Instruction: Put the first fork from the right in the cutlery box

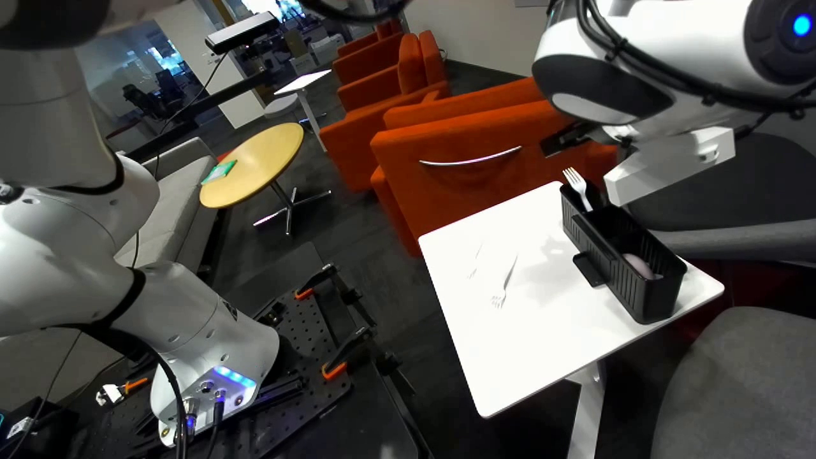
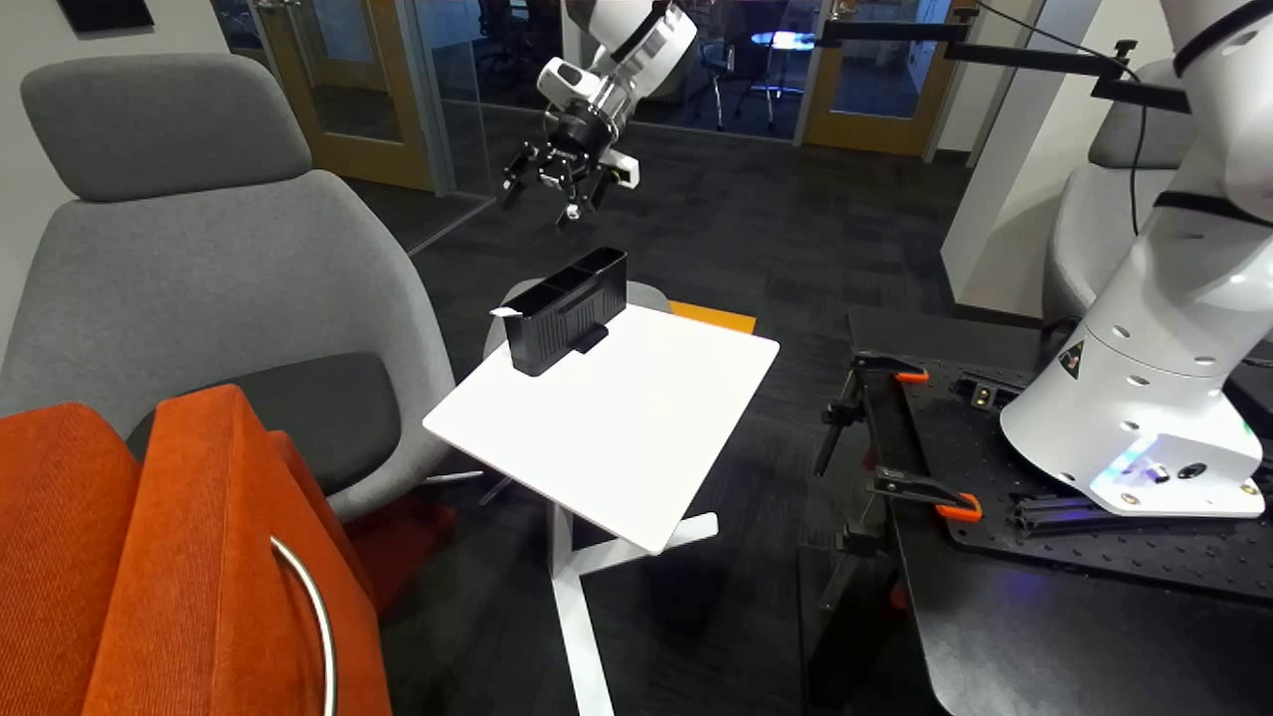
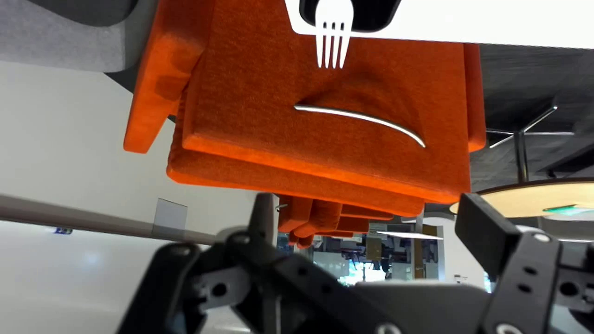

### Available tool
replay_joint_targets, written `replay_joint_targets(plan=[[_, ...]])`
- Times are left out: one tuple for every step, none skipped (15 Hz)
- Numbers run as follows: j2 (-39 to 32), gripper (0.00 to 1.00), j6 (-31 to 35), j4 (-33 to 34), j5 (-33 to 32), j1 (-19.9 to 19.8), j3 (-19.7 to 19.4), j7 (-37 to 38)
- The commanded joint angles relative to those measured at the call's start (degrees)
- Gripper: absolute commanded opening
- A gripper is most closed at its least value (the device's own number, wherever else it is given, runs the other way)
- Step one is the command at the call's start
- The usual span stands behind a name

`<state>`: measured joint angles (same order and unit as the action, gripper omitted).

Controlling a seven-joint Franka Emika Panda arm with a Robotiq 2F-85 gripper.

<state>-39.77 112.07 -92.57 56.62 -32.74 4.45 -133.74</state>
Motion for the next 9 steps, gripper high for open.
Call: replay_joint_targets(plan=[[9.2,1.0,-5.2,-5.82,-0.36,2.75,-4.73,-1.28],[10.84,1.0,-6.29,-6.43,-0.66,3.52,-5.91,-1.18],[11.98,1.0,-7.68,-6.63,-0.99,4.18,-7.01,-1.19],[13.18,1.0,-8.56,-7.12,-1.25,4.96,-8.05,-1.1],[14.23,1.0,-9.36,-7.45,-1.68,5.74,-8.98,-1.02],[15.11,1.0,-9.75,-7.97,-1.99,6.4,-9.69,-1.12],[15.89,1.0,-10.15,-8.51,-2.44,7.03,-10.29,-1.14],[12.49,1.0,-9.77,-5.15,-0.86,6.95,-10.58,-0.3],[13.26,1.0,-9.91,-5.72,-1.19,7.39,-10.95,-0.27]])
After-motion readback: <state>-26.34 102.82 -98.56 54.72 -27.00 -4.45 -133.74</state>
